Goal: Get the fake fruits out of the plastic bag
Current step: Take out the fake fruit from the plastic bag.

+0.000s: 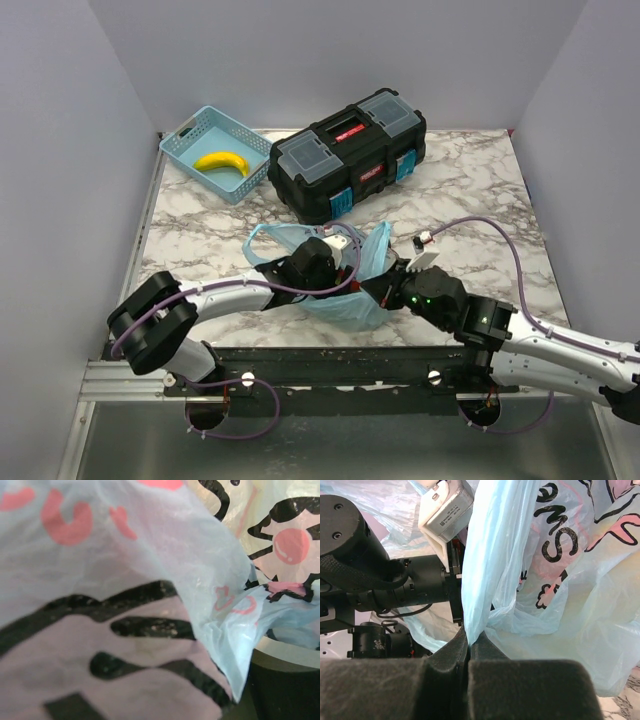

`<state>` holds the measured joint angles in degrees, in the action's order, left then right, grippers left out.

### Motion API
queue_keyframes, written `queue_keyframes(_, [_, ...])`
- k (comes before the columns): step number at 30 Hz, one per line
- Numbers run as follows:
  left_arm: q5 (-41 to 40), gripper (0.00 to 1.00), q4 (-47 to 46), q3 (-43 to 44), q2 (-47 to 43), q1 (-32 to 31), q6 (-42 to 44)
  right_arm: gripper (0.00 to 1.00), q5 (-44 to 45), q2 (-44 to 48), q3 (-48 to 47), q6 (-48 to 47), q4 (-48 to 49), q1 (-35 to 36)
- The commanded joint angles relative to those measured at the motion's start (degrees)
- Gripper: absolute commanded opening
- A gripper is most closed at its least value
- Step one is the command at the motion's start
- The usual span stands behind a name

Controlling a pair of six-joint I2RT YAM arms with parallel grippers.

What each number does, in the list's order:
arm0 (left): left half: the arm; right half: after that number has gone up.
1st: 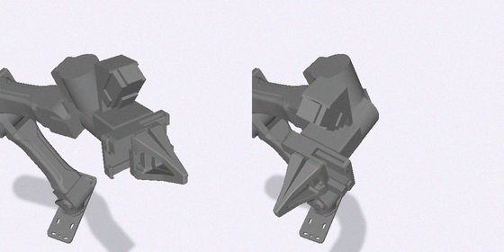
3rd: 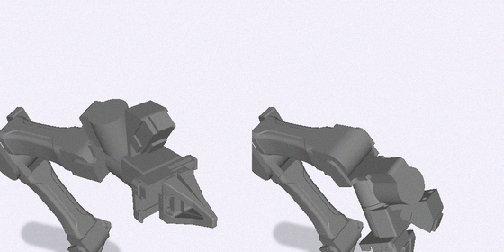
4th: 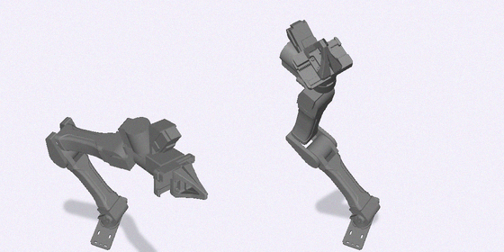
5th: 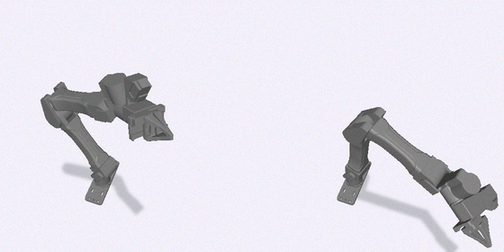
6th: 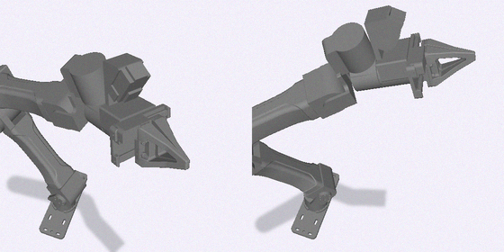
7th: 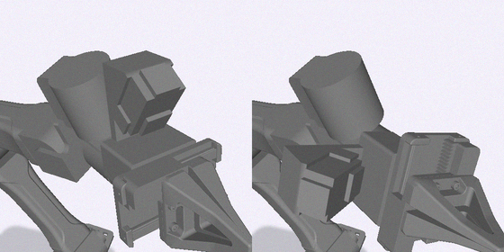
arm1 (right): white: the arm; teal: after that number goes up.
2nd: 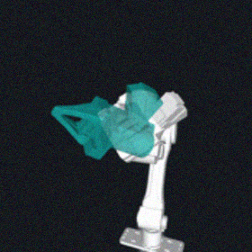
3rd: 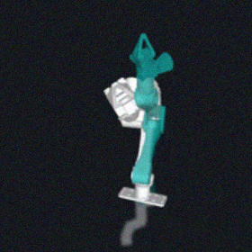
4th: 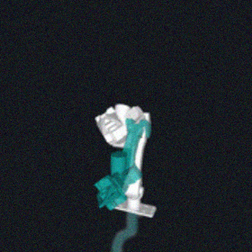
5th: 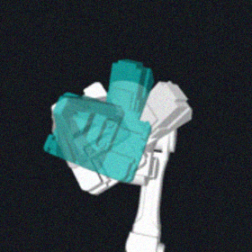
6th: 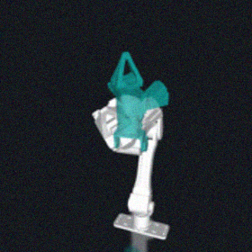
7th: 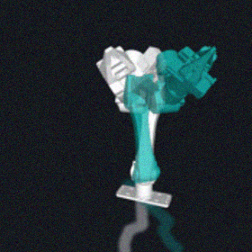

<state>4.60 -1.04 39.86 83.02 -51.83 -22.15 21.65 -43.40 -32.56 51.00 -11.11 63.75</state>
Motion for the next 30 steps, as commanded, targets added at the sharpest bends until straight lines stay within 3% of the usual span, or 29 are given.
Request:
queue_keyframes(1, [0.7,0.35,2.4,0.7,1.1,0.1,0.2,0.01,0.8,-1.5,-0.2,-0.3,2.1,0.0])
queue_keyframes(4, [1.9,0.22,3.0,1.6,-0.9,0.2,0.0,0.01,-0.5,-1.2,0.5,-0.1,2.4,0.0])
queue_keyframes(11, [1.9,0.11,7.4,4.6,-7.9,0.2,1.0,0.01,1.9,1.7,1.6,0.5,1.9,0.0])
queue_keyframes(25, [4.1,0.02,12.5,11.5,-20.4,0.7,1.2,0.01,3.6,1.8,0.3,0.0,-1.9,0.0])
queue_keyframes(30, [7.0,0.0,14.5,14.7,-25.9,3.6,0.6,0.01,3.6,1.7,0.8,-0.4,-1.2,0.0])
